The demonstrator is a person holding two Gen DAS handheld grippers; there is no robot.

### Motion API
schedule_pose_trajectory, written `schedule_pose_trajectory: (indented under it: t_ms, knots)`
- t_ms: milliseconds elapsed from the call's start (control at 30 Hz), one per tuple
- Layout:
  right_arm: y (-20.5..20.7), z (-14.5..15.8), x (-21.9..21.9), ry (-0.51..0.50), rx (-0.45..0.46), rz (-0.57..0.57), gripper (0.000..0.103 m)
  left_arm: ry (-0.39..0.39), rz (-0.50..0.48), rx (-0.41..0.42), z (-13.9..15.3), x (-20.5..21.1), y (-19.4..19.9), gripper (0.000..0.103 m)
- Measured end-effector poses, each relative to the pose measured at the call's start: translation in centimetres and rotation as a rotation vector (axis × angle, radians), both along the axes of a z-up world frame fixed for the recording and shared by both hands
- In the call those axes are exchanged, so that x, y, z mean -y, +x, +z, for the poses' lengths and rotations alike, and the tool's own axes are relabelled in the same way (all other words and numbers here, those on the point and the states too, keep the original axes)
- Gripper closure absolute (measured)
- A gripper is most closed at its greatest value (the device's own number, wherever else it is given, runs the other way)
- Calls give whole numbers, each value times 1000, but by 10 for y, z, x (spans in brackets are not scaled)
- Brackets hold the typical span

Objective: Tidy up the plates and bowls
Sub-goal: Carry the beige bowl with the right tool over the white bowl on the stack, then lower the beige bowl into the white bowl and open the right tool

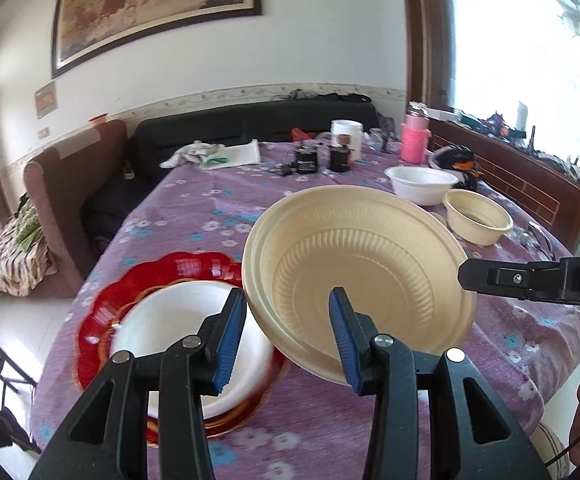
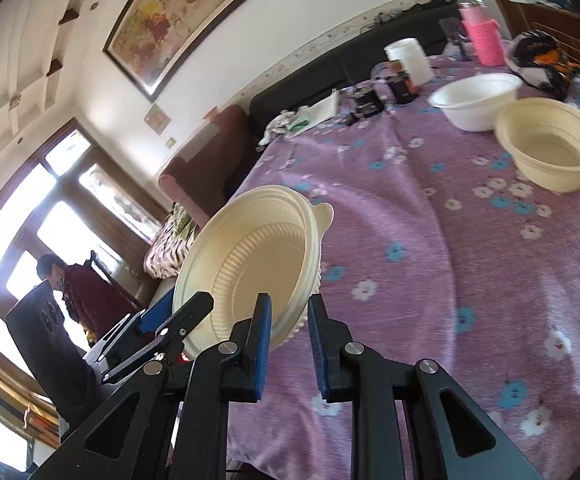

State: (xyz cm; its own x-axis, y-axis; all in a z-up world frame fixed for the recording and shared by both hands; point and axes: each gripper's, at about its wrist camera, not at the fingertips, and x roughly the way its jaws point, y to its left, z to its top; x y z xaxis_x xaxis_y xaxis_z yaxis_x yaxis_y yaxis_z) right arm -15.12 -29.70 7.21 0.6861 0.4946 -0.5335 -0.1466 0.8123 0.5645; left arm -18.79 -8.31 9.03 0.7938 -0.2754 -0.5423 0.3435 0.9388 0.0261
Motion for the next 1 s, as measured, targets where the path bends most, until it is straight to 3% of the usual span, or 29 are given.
schedule_pose_trajectory:
  t_ms: [300,500,1000]
  knots:
    - [27,9,-62,-23,-8,120,82,-39,125,-20,-1,-63,7,62]
    - [46,0,-94,-12,-59,173,82,-54,192,-41,-8,-94,14,62]
    - [65,-29,-122,-39,-137,196,82,-65,231,-101,-30,-112,29,62]
